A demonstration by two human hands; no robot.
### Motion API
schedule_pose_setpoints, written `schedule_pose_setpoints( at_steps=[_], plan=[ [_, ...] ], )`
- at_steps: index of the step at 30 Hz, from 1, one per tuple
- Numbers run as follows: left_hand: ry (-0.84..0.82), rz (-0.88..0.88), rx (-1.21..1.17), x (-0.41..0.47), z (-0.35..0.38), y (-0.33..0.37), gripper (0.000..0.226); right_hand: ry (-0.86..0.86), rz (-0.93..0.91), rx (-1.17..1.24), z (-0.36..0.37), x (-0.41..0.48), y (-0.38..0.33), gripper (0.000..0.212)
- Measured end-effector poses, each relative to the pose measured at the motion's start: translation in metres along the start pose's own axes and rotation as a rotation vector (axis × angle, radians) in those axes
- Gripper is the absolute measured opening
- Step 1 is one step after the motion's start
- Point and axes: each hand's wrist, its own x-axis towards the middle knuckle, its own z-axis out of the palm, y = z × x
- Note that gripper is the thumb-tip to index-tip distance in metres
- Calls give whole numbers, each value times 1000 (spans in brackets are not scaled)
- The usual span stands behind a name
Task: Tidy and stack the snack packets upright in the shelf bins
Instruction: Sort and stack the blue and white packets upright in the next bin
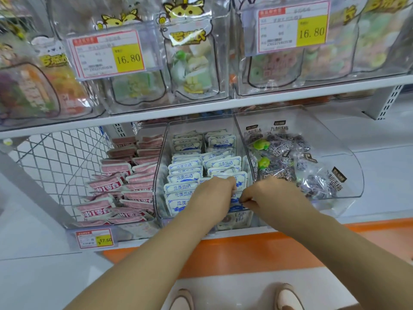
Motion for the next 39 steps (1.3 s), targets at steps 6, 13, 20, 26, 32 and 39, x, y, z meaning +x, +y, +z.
schedule_pose_setpoints(
  at_steps=[6, 13, 20, 26, 32, 39],
  plan=[
    [174, 57, 63, -18, 16, -5, 29, -61, -6, -76, 2, 3, -2, 23],
    [144, 107, 51, -12, 6, -8, 21, -159, -23, -126, 3, 7, -2, 23],
    [288, 36, -39, -5, -17, -37, 23, -61, 2, 31, -15, 7, 2, 31],
    [126, 48, -73, 8, -22, -33, 30, -155, -16, -10, -4, 9, -4, 25],
    [88, 43, -116, 9, -15, -37, 17, -88, 8, 87, 0, 10, -3, 24],
    [334, 31, -258, 0, -34, -45, 9, -77, -12, -4, 7, 12, -2, 17]
  ],
)
